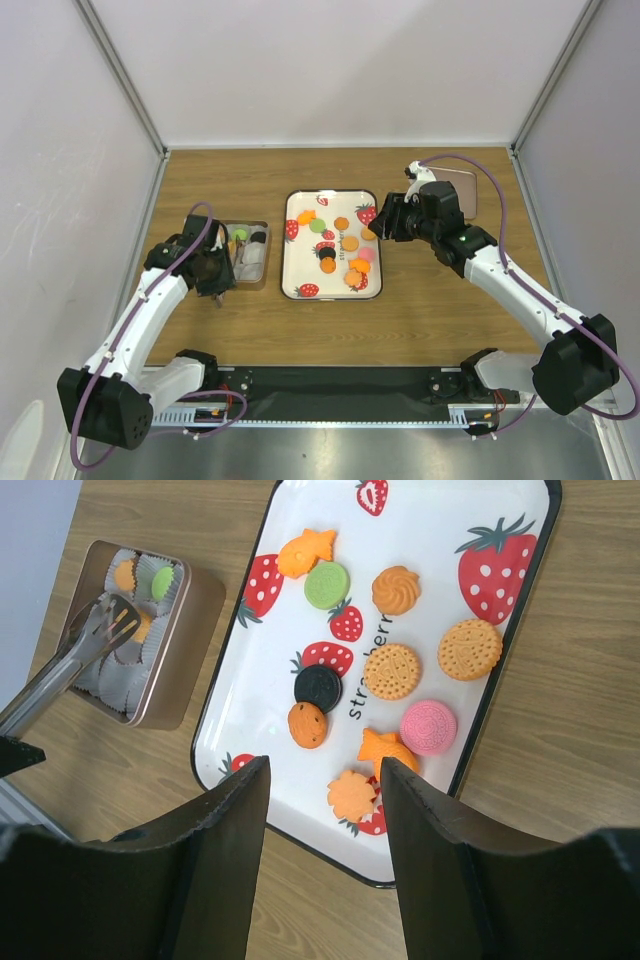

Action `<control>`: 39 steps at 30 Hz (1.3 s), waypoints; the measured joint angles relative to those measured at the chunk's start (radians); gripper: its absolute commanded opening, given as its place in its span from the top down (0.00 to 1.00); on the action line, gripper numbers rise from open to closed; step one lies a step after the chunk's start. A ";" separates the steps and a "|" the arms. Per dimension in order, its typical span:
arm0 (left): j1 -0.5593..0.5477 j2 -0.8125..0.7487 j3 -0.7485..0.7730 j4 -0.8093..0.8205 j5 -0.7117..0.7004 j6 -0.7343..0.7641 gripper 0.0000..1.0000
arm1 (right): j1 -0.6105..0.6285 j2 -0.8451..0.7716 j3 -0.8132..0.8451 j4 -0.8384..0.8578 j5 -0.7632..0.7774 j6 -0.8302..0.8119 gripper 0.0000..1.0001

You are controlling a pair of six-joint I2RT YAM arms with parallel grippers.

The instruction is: Pack the cookies

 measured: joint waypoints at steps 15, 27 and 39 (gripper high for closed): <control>-0.014 -0.030 0.010 -0.009 -0.008 0.009 0.54 | 0.000 0.002 0.000 0.000 0.000 0.000 0.46; -0.576 0.113 0.200 0.008 -0.116 -0.119 0.52 | 0.000 0.002 0.000 0.000 0.008 0.000 0.46; -0.776 0.312 0.200 0.071 -0.144 -0.220 0.49 | 0.001 0.002 0.000 0.000 0.012 -0.001 0.46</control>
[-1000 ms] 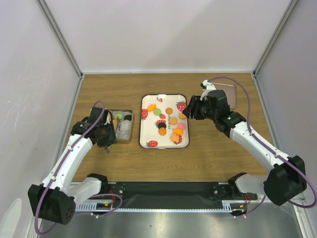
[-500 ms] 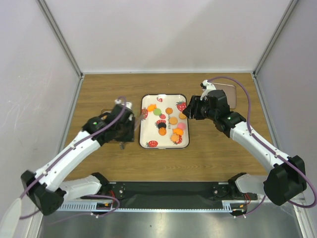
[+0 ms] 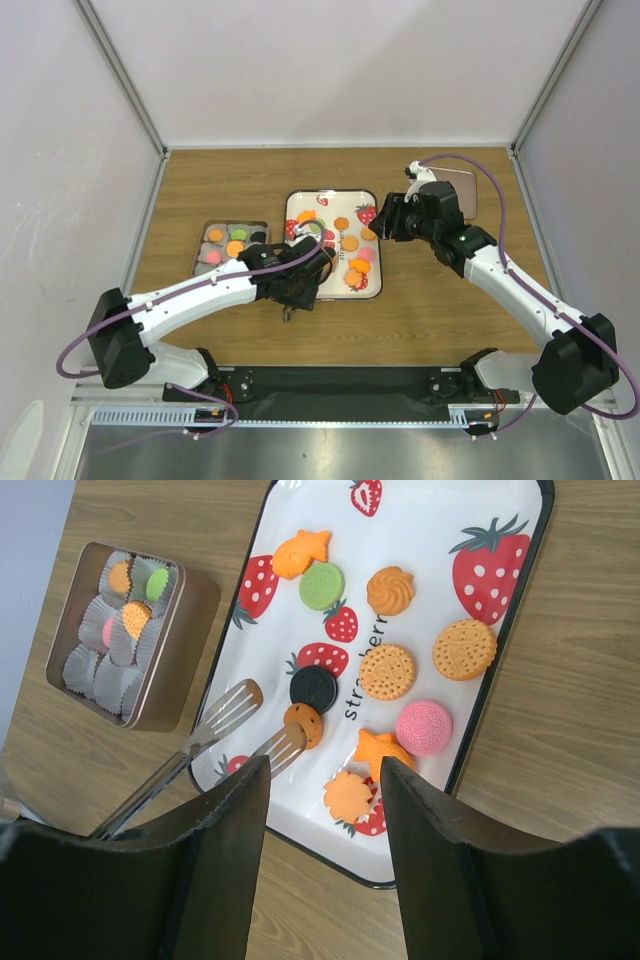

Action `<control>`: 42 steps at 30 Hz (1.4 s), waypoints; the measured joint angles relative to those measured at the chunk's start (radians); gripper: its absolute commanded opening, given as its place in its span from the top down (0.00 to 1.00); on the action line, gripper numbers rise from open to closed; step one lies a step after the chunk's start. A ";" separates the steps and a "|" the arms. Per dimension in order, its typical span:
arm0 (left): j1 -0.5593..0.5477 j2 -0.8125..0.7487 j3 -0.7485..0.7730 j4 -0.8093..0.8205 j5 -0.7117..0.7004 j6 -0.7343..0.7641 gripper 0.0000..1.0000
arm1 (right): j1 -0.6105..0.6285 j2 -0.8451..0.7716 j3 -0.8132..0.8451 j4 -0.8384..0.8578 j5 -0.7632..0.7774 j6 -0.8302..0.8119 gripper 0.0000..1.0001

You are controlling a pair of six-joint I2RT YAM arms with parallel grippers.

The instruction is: Pack the cookies

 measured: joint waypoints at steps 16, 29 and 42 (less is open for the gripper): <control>-0.026 0.092 0.000 0.023 -0.044 0.000 0.50 | 0.001 0.000 0.000 0.000 0.000 0.000 0.46; -0.037 0.114 0.000 0.042 -0.059 0.000 0.51 | 0.002 0.000 0.000 0.000 0.000 0.000 0.46; -0.039 0.118 0.001 0.037 -0.074 0.001 0.65 | 0.003 0.000 0.000 0.000 0.000 0.000 0.46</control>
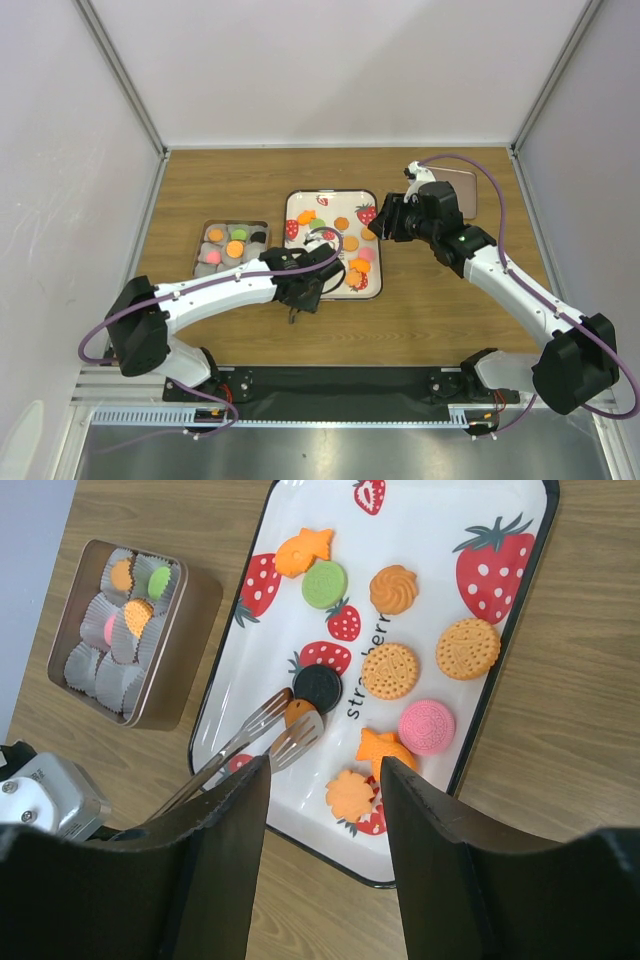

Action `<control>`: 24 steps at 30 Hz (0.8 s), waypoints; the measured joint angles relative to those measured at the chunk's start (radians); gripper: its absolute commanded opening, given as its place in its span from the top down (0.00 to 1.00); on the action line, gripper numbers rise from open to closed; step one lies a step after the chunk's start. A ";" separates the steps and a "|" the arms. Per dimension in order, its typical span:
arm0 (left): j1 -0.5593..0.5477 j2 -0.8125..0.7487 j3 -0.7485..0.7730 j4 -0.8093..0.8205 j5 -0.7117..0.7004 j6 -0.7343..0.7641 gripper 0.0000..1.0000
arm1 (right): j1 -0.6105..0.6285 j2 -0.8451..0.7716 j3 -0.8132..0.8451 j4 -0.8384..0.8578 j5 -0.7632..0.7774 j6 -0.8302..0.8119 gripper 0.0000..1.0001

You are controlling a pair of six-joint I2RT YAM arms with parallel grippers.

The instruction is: Pack the cookies

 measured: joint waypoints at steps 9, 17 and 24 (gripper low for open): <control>-0.002 -0.031 0.031 -0.072 -0.046 0.000 0.65 | 0.000 0.000 0.000 0.000 0.000 0.000 0.46; 0.018 -0.110 0.080 -0.164 -0.121 0.000 0.64 | 0.002 0.000 0.000 0.000 0.000 0.000 0.46; 0.239 -0.335 0.022 -0.206 -0.126 0.023 0.65 | 0.005 0.001 0.000 0.000 -0.001 0.000 0.46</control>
